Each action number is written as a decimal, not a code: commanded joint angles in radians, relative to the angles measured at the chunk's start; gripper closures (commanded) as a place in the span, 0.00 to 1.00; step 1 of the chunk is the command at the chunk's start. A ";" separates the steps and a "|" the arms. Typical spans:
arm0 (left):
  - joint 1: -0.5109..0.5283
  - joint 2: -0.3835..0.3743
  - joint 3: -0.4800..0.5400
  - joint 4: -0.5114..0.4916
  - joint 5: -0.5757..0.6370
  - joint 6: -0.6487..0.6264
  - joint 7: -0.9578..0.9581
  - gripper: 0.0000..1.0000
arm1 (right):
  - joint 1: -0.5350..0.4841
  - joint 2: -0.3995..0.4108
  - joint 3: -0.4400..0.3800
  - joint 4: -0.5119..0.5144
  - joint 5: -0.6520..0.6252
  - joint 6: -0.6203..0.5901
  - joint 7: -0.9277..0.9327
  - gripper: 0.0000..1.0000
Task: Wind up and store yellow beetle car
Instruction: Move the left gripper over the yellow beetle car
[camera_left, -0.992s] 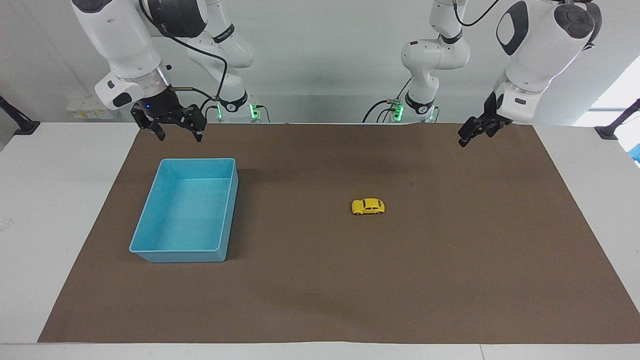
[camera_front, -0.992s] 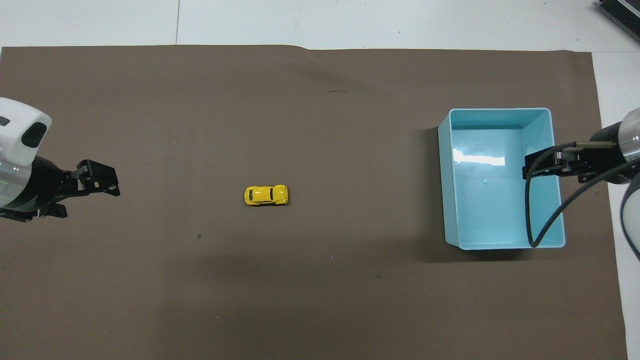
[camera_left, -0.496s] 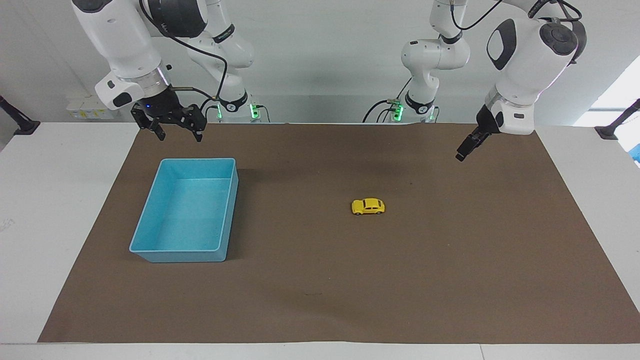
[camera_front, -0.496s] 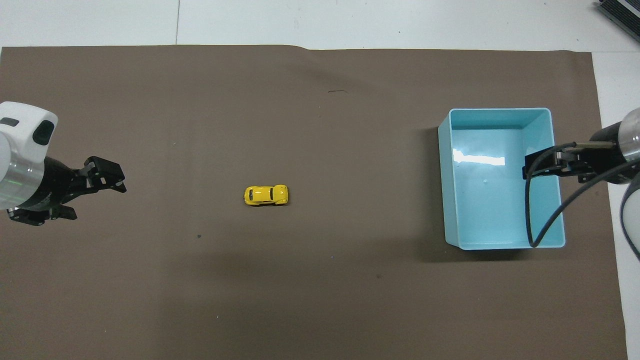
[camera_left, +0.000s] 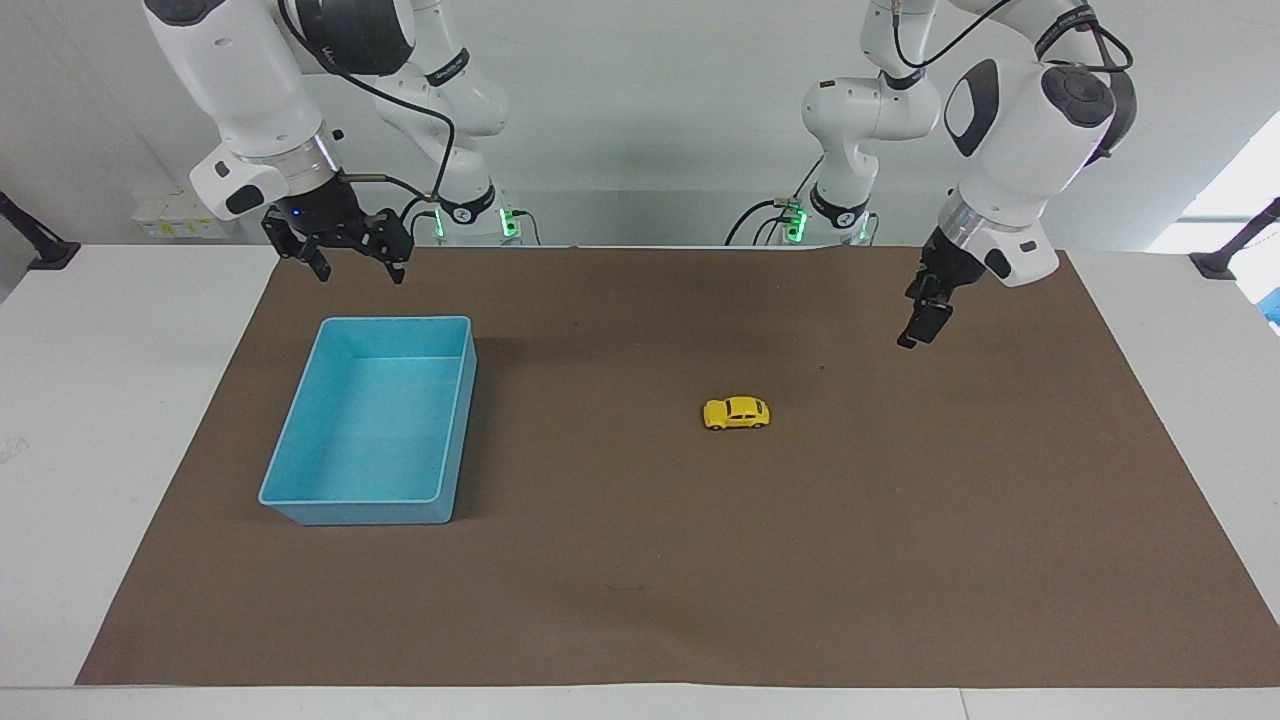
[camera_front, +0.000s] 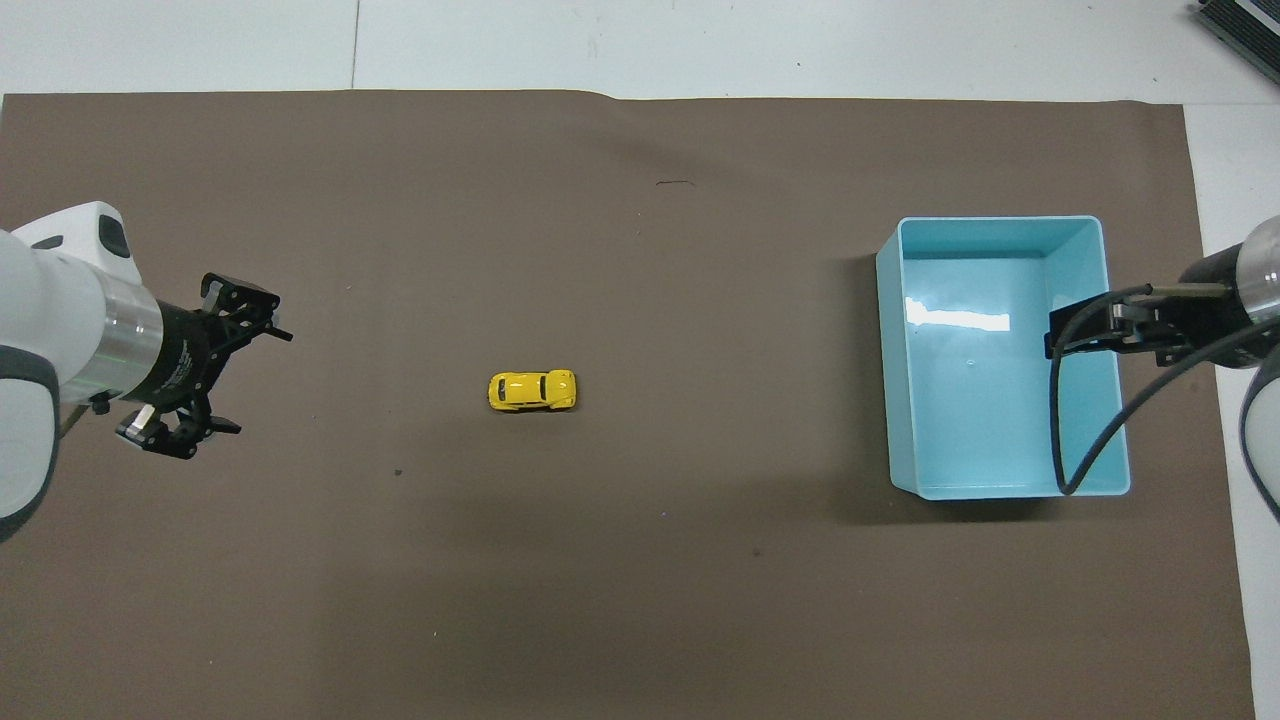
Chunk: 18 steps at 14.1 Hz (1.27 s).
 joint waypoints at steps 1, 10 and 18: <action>-0.063 0.035 0.014 -0.014 -0.009 0.089 -0.252 0.00 | -0.016 -0.016 0.006 -0.016 0.022 0.015 -0.018 0.00; -0.196 0.190 0.015 0.005 -0.009 0.284 -0.673 0.00 | -0.016 -0.016 0.006 -0.018 0.022 0.015 -0.018 0.00; -0.327 0.324 0.014 -0.035 -0.011 0.427 -0.770 0.00 | -0.016 -0.016 0.006 -0.018 0.022 0.015 -0.018 0.00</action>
